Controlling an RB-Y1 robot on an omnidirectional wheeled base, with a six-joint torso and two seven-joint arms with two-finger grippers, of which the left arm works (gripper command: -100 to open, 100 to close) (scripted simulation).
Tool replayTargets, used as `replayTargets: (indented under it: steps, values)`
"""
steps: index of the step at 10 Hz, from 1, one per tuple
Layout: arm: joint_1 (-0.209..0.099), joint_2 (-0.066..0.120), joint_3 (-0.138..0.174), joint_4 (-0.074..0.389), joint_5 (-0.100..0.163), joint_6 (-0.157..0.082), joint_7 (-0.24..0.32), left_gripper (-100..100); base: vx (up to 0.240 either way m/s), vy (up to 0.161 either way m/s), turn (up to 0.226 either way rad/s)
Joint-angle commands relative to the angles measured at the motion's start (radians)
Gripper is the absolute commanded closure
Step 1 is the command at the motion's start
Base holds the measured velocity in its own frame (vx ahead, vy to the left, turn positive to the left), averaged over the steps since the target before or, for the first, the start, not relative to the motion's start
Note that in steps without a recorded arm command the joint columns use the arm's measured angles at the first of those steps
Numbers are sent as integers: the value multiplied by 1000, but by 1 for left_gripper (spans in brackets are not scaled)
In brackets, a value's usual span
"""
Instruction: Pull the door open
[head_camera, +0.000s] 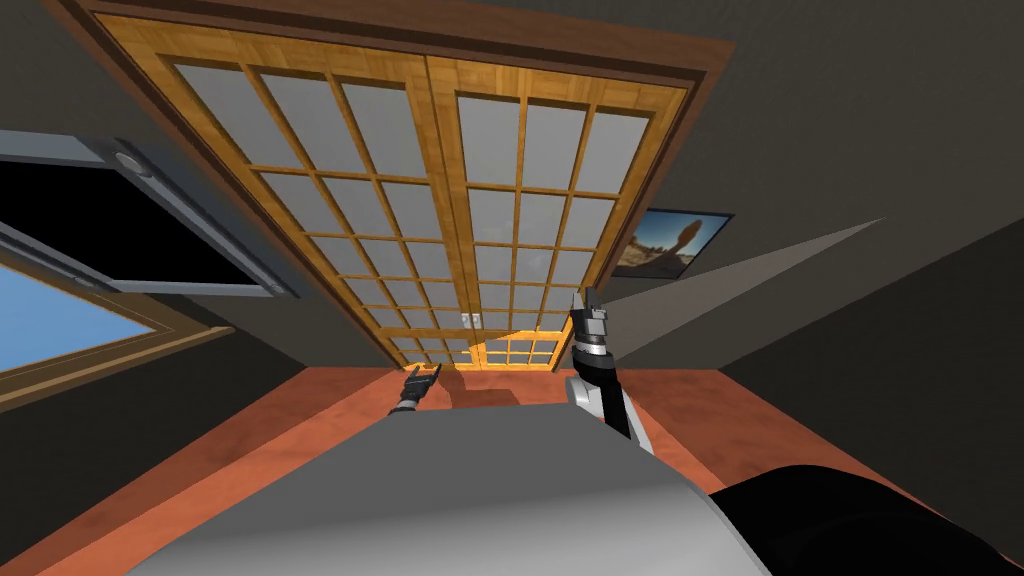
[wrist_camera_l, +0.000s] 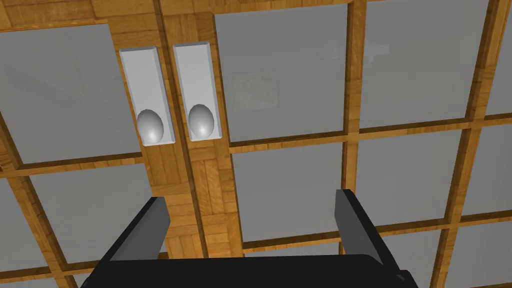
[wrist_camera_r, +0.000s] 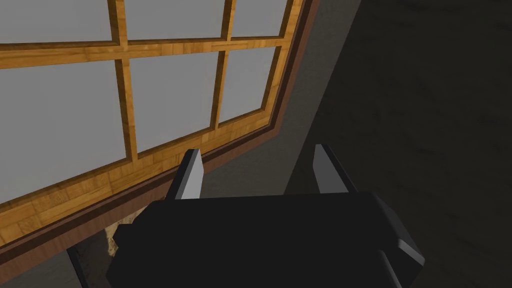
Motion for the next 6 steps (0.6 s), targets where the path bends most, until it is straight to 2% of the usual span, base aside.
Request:
replayTargets:
  steps: [1, 6]
  values:
    - [16, 4, 19, 11, 8, 12, -8, -100, -202, 47, 17]
    - [71, 12, 97, 66, 44, 36, -51, -100, -169, 61, -7]
